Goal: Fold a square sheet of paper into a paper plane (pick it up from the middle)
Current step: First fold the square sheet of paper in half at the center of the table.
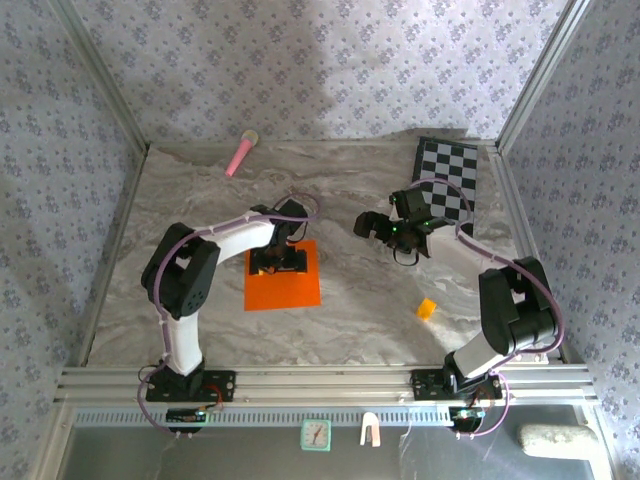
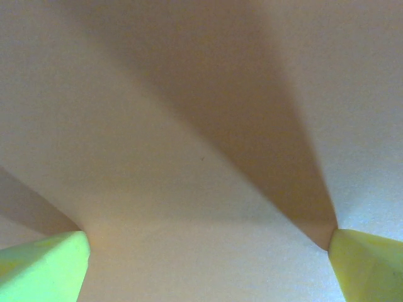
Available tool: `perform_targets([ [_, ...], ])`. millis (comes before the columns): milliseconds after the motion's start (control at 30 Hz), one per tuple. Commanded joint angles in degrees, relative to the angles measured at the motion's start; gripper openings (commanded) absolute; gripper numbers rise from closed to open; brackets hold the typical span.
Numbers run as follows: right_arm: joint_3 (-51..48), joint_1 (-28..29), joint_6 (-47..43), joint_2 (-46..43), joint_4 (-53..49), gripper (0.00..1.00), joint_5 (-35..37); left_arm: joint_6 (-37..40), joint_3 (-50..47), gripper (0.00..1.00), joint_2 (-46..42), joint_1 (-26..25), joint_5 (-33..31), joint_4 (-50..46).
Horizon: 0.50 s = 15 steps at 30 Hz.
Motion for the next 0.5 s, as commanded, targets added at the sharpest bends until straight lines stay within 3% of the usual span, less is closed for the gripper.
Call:
perform_targets([
  [0,1.81,0.51,-0.54,0.67,-0.41,1.00,1.08,-0.64,-1.63,0.96,2.73,-0.38,-0.79,-0.68],
  [333,1.77,0.47,-0.19,0.73,-0.27,1.00,1.09,-0.77,-2.71,0.92,3.39,-0.44,-0.40,0.46],
  [467,1.83,0.54,0.04,0.88,-0.14,1.00,1.07,-1.04,-3.24,0.84,1.41,-0.41,-0.16,1.09],
])
